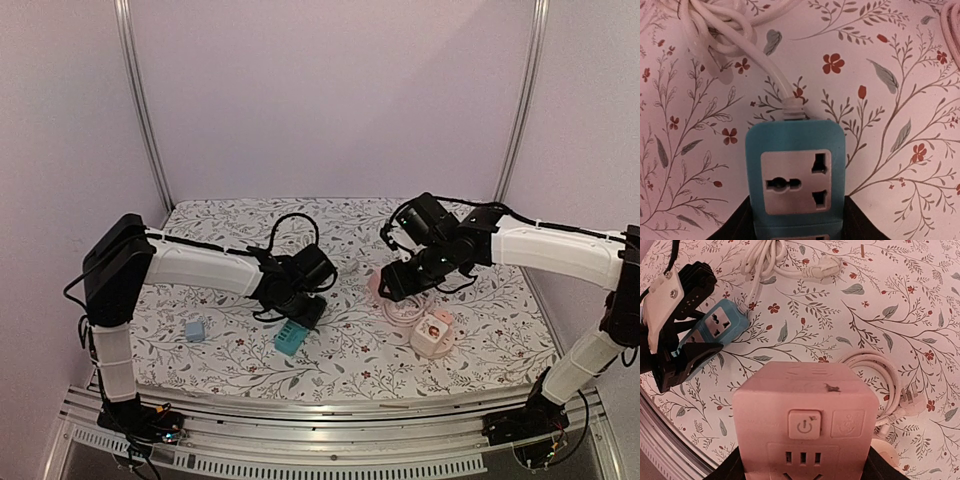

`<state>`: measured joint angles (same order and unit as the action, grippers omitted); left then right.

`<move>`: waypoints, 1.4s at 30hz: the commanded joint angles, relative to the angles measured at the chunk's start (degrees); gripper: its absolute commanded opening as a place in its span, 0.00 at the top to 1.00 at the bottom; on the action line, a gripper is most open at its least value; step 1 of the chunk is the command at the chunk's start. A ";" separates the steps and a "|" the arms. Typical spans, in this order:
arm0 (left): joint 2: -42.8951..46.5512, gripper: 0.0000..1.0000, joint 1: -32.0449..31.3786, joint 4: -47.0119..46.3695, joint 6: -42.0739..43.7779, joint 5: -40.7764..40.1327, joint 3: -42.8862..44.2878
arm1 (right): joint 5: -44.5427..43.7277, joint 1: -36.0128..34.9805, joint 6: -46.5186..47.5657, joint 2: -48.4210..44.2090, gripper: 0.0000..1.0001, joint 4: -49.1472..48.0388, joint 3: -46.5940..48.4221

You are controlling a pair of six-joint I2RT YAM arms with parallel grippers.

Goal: Insert the plug

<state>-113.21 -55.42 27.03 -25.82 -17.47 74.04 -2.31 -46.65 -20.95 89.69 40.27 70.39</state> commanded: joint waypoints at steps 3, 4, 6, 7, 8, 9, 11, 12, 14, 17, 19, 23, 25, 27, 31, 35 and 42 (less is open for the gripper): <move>-0.41 0.90 -1.73 0.54 7.04 11.49 1.28 | -5.24 0.53 2.93 -4.57 1.00 -1.71 -2.26; -0.12 0.89 -1.90 1.27 7.07 12.99 1.17 | -5.33 0.52 3.24 -5.13 1.00 -2.39 -2.91; 0.92 0.87 -2.29 1.82 6.92 15.28 0.58 | -5.21 0.57 4.19 -6.63 1.00 -4.40 -4.29; 1.42 0.86 -2.52 2.02 6.68 15.57 0.19 | -4.94 0.55 4.48 -7.40 1.00 -5.45 -5.10; 1.86 0.85 -2.62 2.17 6.19 15.74 -0.16 | -4.39 0.57 5.06 -8.50 1.00 -6.73 -5.96; 2.18 0.82 -2.64 2.34 5.79 15.86 -0.40 | -4.11 0.58 5.51 -9.08 1.00 -7.71 -6.96; 3.03 0.67 -2.76 1.73 5.32 15.89 -1.49 | -4.11 0.51 6.07 -10.26 1.00 -8.49 -7.55; 3.57 0.59 -2.76 0.96 5.06 15.85 -2.17 | -3.93 0.52 6.16 -10.79 1.00 -8.20 -7.38; 4.60 0.41 -2.77 -0.82 4.64 15.45 -3.24 | -3.21 0.52 6.47 -10.95 1.00 -6.94 -6.41; 5.97 0.23 -2.70 -2.47 4.64 14.18 -4.09 | -0.61 0.53 7.12 -10.02 1.00 -4.56 -4.23; 7.06 0.08 -2.70 -3.64 4.75 13.27 -4.79 | 1.06 0.49 7.32 -8.74 1.00 -3.02 -2.65; 10.23 0.02 -2.39 -5.68 4.95 12.11 -7.01 | 1.66 -0.58 7.13 -6.24 1.00 -0.32 0.15; 12.57 0.02 -2.02 -6.82 4.87 12.12 -8.78 | 3.16 -1.47 7.83 -5.13 1.00 0.69 1.68; 15.37 0.02 -1.33 -7.70 4.42 11.29 -11.09 | 4.92 -2.18 8.86 -3.85 1.00 1.56 3.31; 22.37 0.01 0.99 -11.24 2.96 7.96 -17.83 | 8.46 -3.38 11.38 -0.45 1.00 2.99 6.78; 28.67 0.01 3.57 -16.04 2.00 4.12 -25.08 | 10.59 -4.07 13.63 3.06 1.00 4.87 10.42; 35.54 0.01 6.17 -23.55 1.70 1.07 -33.91 | 12.15 -5.81 17.85 10.34 1.00 10.82 18.72</move>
<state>-80.62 -50.26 9.91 -23.79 -13.32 43.88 8.25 -51.11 -6.66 96.57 46.89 83.85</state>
